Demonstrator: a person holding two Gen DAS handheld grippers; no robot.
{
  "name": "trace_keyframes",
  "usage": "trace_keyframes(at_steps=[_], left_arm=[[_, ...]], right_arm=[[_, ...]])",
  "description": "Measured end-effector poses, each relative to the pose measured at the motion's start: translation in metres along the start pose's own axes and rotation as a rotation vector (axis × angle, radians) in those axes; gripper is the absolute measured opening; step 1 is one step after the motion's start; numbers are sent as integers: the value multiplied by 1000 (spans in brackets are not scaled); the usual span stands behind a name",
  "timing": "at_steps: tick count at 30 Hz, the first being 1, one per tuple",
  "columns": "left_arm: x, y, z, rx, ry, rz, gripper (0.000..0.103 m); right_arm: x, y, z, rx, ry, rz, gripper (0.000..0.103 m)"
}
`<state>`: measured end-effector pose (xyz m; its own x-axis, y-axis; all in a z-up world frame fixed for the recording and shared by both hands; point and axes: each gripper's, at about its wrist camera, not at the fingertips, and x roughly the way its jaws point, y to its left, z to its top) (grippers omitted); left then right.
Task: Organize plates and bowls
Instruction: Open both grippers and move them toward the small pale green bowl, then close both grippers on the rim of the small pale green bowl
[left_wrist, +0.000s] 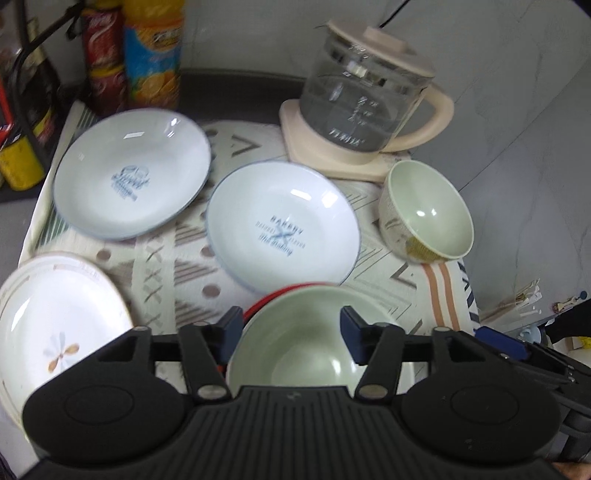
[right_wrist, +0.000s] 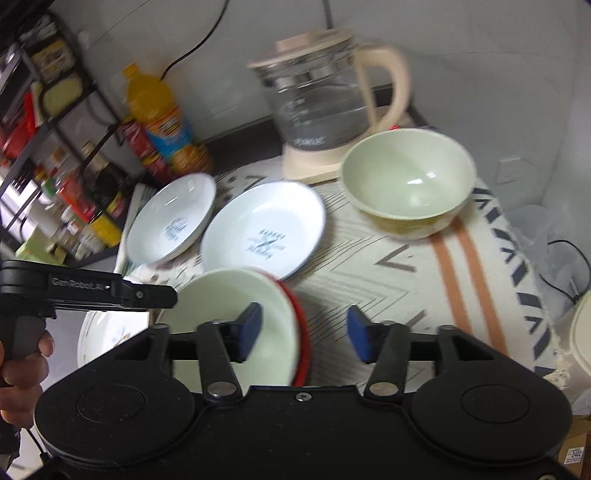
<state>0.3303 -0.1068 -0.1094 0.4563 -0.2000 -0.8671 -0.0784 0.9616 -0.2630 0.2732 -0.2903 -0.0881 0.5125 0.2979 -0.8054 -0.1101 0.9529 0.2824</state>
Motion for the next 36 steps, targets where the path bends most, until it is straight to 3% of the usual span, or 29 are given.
trace_keyframes(at_steps=[2,6,25,36], left_arm=[[5,-7,5,10,-6,-2,60],[13,-20,13,17,-27,-21,61],[69,-80,44,56,-91,-84,61],[112,-104,68,51,-66,-80,60]], right_arm=[[-1,-8,2,18,-16,-22,61],[-3,-26,7,62,-55,-74,80],[15,-81,32,169,-131,-166,81],[42,-101,59,208,-152,-189,78]])
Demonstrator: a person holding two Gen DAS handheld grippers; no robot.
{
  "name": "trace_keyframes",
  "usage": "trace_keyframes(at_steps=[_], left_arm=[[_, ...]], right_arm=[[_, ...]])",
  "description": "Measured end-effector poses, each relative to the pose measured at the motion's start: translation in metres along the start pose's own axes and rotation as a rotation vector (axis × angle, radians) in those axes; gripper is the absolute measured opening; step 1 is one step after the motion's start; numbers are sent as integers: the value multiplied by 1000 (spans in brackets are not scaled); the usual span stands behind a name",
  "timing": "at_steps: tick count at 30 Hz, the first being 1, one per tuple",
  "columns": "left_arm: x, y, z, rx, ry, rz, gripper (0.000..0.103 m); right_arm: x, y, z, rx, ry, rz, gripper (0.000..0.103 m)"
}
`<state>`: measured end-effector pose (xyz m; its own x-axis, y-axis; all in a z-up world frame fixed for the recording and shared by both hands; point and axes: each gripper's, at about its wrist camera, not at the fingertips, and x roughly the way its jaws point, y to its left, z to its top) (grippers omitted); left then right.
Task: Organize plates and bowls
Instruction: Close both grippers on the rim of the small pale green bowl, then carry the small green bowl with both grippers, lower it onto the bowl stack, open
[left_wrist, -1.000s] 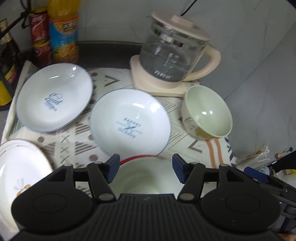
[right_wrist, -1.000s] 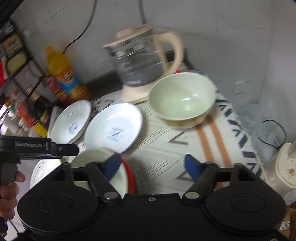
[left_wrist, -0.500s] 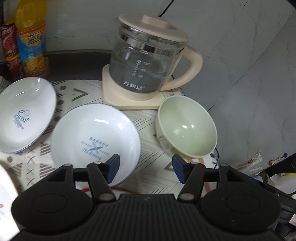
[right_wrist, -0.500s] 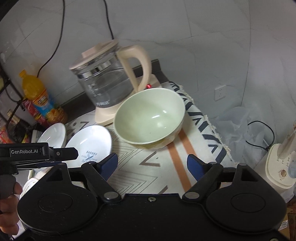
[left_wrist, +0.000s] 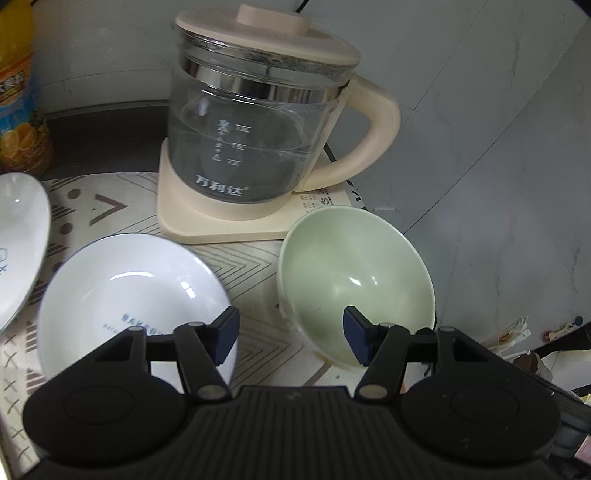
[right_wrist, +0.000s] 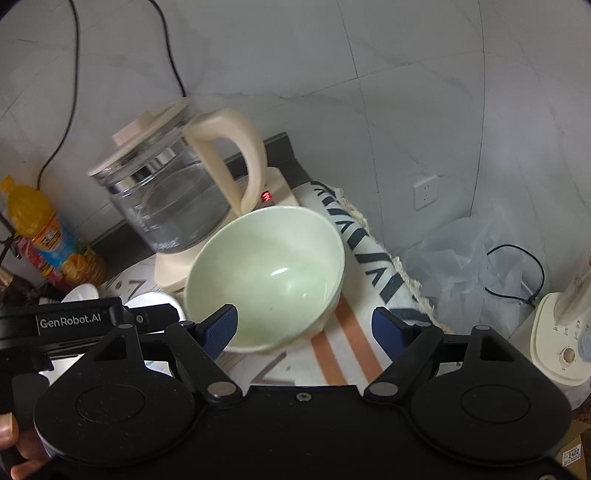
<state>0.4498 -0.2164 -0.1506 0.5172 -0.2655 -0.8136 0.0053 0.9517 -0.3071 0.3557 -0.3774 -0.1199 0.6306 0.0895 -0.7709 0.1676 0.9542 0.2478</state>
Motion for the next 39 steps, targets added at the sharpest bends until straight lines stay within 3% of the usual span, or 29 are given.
trace_keyframes(at_steps=[10,13,19,20,22,25,39], left_arm=[[31,-9,7,-23,24,19,53],[40,-9,5,-34,48,20,38],[45,-8,0,-36,51,47,13],[44,-9,0,-34,52,47,11],[42,-10,0,-30,50,52,11],[35,-11,-2,-23,32,45,12],[-20,-8,-5,-7,-42,10,12]], right_arm=[[36,-7,6,17,42,-52,69],[45,-10,5,24,59,-62,67],[60,-15,1,49,104,-77,51],[62,-16,0,52,109,-67,46],[63,-14,-1,43,112,-38,27],[58,-6,0,1,112,-66,26],[9,4,4,-12,11,-15,26]])
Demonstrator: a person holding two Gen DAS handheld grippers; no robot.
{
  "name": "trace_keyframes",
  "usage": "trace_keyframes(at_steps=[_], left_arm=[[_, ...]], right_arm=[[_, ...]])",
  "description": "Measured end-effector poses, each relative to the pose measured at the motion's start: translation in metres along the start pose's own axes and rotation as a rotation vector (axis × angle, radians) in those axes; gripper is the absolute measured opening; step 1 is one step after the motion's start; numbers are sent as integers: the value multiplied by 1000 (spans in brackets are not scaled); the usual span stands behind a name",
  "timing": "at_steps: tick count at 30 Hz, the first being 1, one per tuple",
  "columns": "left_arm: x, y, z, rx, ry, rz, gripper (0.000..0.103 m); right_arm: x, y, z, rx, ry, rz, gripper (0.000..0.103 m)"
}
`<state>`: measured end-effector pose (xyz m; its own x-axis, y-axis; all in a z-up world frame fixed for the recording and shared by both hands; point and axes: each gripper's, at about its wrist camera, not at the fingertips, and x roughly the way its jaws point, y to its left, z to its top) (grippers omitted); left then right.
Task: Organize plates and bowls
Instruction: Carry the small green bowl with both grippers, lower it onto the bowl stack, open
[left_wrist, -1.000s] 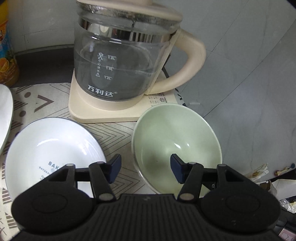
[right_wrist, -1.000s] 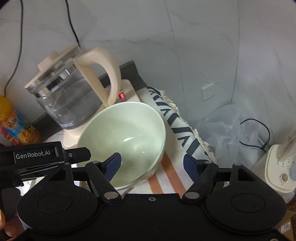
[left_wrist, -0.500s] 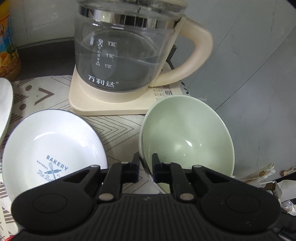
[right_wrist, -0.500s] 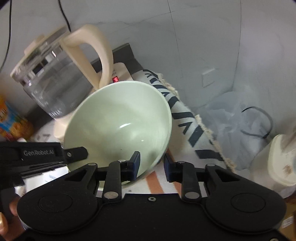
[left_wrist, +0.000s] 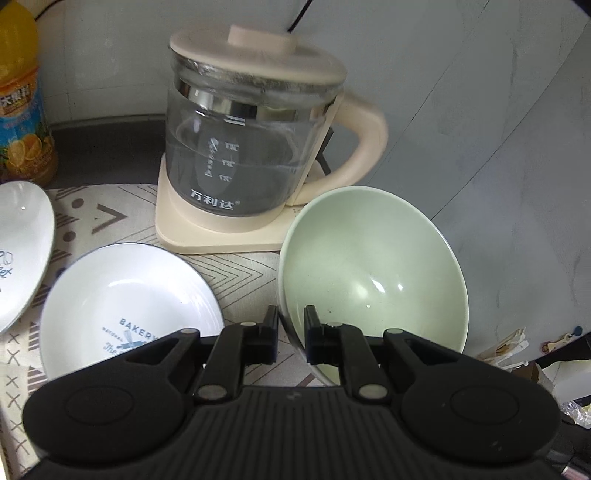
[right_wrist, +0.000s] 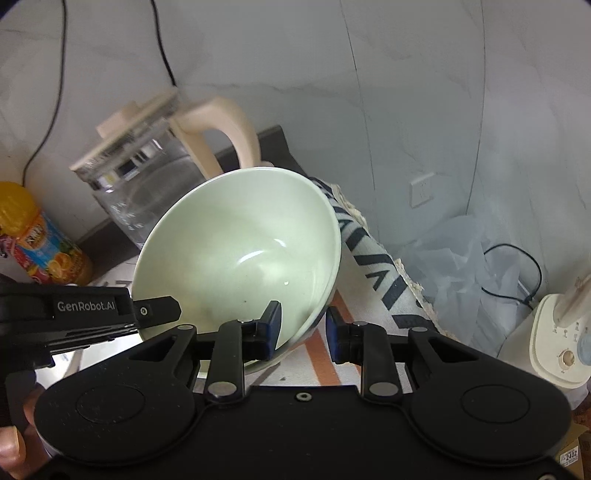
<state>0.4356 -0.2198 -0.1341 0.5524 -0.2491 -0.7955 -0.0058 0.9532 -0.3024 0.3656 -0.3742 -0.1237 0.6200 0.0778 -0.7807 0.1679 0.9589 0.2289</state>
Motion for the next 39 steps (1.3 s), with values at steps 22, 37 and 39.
trace_keyframes(at_steps=[22,37,39], left_arm=[[-101,47,-26,-3,-97,-33,12],[-146,90,-67,-48,-77,-24,12],[-149,94,-72,-49,-72,-21,12]], right_arm=[[-79,57,-29,-33,-91,54,26],[-116,92,-79,-52,-76,63,26],[-119,96,-86,-53,-68,63,26]])
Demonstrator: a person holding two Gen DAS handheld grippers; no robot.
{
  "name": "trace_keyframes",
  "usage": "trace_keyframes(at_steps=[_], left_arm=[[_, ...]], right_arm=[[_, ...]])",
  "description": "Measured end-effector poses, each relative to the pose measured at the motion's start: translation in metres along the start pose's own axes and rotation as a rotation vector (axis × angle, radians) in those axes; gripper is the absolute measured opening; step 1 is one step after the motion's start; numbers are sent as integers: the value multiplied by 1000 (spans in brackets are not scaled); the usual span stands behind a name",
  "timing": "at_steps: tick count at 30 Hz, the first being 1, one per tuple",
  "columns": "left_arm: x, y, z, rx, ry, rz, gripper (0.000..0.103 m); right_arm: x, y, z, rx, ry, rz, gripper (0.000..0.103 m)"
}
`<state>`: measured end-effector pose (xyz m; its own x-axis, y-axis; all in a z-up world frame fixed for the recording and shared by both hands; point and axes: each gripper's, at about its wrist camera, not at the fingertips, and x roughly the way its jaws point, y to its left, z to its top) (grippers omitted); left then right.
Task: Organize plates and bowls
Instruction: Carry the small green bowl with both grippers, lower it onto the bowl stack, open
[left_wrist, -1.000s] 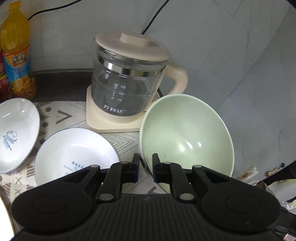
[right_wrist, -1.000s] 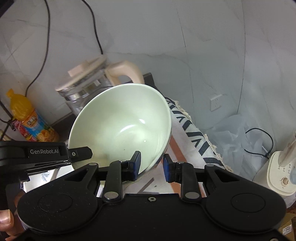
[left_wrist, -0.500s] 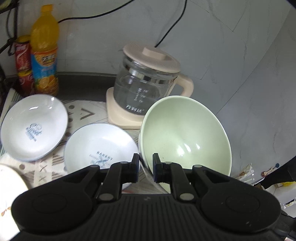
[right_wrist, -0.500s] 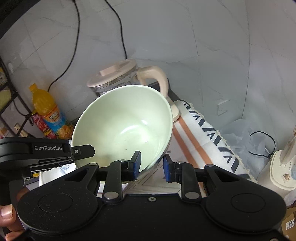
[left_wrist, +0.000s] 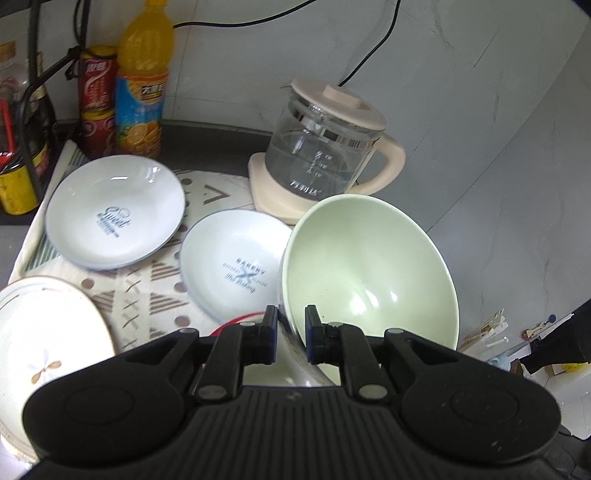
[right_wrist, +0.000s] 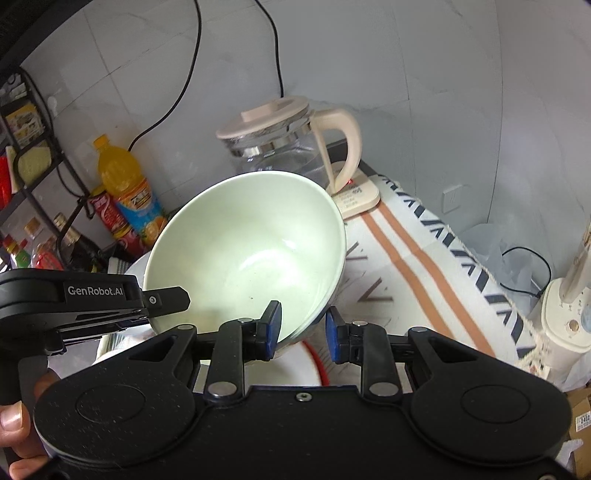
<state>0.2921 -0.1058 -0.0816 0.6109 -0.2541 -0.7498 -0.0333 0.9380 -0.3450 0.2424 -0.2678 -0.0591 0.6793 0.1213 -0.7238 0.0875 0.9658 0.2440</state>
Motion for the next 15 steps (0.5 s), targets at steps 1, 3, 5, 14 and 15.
trace_keyframes(at_steps=[1,3,5,14,15], left_arm=[[-2,2,-2,0,4,2,12],[-4,6,-7,-5,14,6,13],[-6,9,-12,-9,26,10,13],[-4,24,-34,-18,84,28,13],[-3,26,-35,-21,91,28,13]], right_arm=[[-1,2,-3,-1,3,0,26],[-4,6,-9,-3,8,-1,26],[-7,9,-14,-4,13,-3,26],[-9,18,-40,-5,59,-21,26],[-10,19,-42,-11,62,-25,26]])
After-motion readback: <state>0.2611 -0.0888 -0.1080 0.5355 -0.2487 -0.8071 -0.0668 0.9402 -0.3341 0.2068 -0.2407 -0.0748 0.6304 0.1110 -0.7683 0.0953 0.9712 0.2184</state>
